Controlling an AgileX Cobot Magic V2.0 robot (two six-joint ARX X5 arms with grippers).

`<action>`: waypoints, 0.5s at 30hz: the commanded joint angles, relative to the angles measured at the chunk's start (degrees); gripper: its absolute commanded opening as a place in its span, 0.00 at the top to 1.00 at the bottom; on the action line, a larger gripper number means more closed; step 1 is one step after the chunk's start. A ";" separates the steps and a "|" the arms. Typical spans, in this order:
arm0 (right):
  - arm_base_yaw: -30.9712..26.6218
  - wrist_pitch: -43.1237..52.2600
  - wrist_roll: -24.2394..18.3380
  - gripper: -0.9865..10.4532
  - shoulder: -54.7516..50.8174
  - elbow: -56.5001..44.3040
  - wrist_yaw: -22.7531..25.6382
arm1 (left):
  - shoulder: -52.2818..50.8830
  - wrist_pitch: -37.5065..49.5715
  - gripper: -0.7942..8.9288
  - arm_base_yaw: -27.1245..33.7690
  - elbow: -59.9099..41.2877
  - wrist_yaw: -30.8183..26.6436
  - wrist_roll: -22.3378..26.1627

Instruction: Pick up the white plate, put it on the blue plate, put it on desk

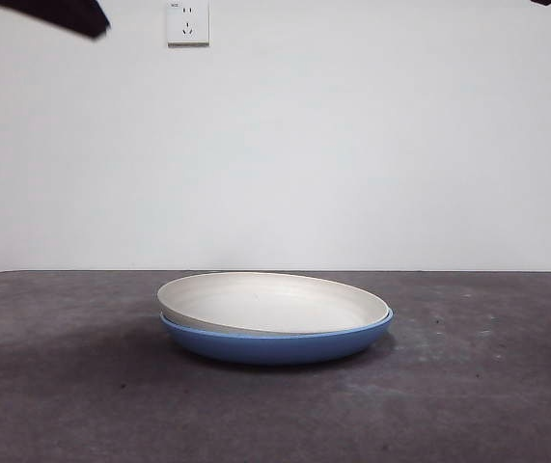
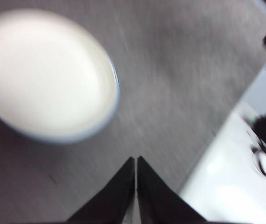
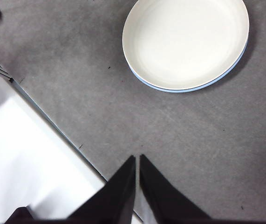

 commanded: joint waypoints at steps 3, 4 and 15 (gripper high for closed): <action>0.52 0.24 -0.50 0.91 0.44 1.01 -0.07 | -5.55 9.73 0.91 7.82 0.57 -0.66 9.60; 0.52 0.24 -0.50 0.91 0.44 1.01 -0.07 | -6.75 11.17 0.91 9.97 0.46 -1.16 9.62; 0.52 0.26 -0.50 0.91 0.44 1.01 -0.07 | -26.18 32.20 0.91 31.58 -13.94 -10.75 9.62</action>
